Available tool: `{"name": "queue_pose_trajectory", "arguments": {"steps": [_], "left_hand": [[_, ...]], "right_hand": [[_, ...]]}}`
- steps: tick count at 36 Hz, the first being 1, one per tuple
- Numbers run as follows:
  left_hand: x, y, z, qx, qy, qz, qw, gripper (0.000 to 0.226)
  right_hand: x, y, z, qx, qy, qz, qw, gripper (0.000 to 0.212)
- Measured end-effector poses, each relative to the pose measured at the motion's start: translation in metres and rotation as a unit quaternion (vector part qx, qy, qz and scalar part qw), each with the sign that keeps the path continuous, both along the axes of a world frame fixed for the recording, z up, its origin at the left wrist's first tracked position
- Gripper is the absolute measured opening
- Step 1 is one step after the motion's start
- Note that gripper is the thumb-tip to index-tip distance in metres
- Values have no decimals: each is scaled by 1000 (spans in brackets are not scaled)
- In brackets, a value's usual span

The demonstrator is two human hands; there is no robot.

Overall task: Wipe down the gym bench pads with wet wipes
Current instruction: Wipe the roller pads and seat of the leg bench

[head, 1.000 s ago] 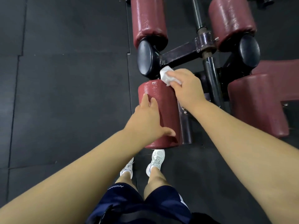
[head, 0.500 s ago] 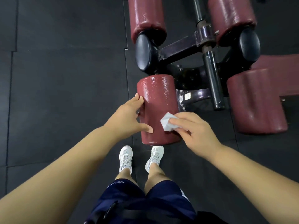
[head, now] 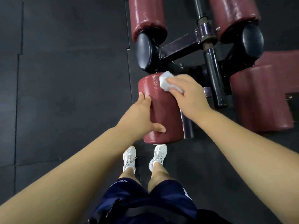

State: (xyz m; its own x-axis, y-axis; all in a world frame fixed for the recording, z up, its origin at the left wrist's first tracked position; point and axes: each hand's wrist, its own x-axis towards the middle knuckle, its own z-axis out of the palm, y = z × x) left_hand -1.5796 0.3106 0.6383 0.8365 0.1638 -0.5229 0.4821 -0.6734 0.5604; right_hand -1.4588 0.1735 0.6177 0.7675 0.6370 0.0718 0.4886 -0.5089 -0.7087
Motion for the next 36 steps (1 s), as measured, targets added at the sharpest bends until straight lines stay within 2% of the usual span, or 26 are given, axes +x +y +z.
{"name": "queue_pose_trajectory", "arguments": {"steps": [4,6,8,10,12,14,17,20,22,25,29,34,36], "left_hand": [[-18,22,-20,-193,0,85,977,123],[-21,25,-27,-243,-3,105,964,127],[-19,26,-28,-237,-1,97,967,122],[-15,25,-24,-190,6,69,979,114],[-12,23,-16,-124,0,31,992,90],[-9,17,-6,-62,-8,-4,998,78],[-3,-1,7,3,0,-20,1000,95],[5,-17,14,47,-9,-20,999,100],[7,-21,12,61,11,-16,998,114],[6,-18,8,32,12,-4,999,126],[-4,0,0,-31,0,12,999,120],[-21,23,-21,-218,13,97,971,122],[-21,25,-25,-218,13,89,972,114]], "right_hand": [[-41,-34,1,-4,-19,53,998,24],[-56,-50,1,-10,-19,70,997,24],[-62,-58,0,-7,-15,73,997,23],[-59,-56,-1,1,-35,77,996,21],[-49,-45,-3,0,-69,80,994,20],[-32,-29,-6,-11,-76,63,995,24],[0,0,-9,-19,-58,11,998,26],[27,23,-6,-29,-39,-17,999,28],[36,29,-6,-48,-19,-28,998,28],[30,25,-5,-50,-12,-29,998,28],[-9,-1,-2,-20,-23,5,1000,27],[-66,-50,0,-18,-17,81,996,21],[-74,-57,-1,-9,-18,88,996,23]]}}
